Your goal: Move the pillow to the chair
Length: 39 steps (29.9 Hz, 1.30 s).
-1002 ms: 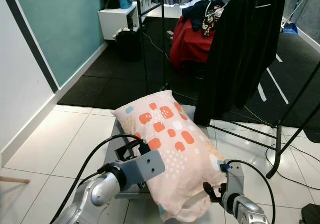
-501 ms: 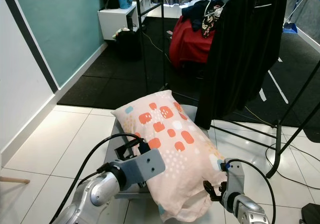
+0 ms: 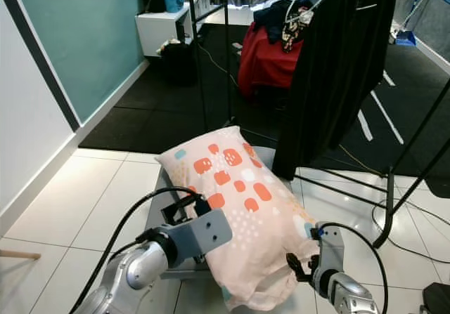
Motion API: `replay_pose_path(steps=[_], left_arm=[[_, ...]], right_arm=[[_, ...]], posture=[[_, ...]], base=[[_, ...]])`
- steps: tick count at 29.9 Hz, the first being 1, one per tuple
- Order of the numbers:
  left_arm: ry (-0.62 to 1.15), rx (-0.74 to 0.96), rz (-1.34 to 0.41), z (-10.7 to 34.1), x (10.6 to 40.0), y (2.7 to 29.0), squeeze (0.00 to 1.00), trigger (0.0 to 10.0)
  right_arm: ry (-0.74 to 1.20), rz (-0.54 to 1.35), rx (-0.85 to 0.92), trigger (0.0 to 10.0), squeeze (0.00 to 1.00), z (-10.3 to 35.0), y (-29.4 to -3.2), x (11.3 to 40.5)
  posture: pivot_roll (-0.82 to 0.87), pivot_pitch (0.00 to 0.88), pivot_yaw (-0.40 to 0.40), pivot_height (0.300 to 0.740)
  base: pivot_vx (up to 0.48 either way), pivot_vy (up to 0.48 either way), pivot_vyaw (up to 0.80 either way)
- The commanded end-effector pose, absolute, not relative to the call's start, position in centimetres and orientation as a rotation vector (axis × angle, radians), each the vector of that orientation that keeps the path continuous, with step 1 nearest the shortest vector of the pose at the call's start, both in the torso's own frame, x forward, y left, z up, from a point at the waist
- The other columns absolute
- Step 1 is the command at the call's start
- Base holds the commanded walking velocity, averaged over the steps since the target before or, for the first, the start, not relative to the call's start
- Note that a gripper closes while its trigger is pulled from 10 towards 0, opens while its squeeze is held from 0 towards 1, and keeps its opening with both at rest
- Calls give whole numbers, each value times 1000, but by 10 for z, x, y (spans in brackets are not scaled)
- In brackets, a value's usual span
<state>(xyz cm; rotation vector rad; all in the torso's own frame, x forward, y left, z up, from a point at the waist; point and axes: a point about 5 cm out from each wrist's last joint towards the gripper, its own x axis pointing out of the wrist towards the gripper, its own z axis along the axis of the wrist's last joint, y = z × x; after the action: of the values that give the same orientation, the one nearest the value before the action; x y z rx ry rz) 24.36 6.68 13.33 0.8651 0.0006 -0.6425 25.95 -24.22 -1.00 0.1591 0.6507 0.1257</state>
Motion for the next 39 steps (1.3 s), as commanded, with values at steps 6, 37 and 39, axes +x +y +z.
replay_pose_path(steps=[6, 37, 39], left_arm=[[10, 864, -642, 133, 241, 68, 0, 10000], [12, 865, -641, 133, 239, 69, 0, 10000], [14, 867, -641, 133, 238, 70, 0, 10000]], right_arm=[[656, 91, 183, 10000, 0, -12, -248, 255], [669, 95, 175, 10000, 0, -13, -247, 253], [668, 96, 175, 10000, 0, -14, -245, 253]], posture=[[-190, 81, 0, 740], [-166, 83, 0, 740], [-173, 79, 2, 740]], base=[[0, 0, 0], [0, 0, 0], [0, 0, 0]])
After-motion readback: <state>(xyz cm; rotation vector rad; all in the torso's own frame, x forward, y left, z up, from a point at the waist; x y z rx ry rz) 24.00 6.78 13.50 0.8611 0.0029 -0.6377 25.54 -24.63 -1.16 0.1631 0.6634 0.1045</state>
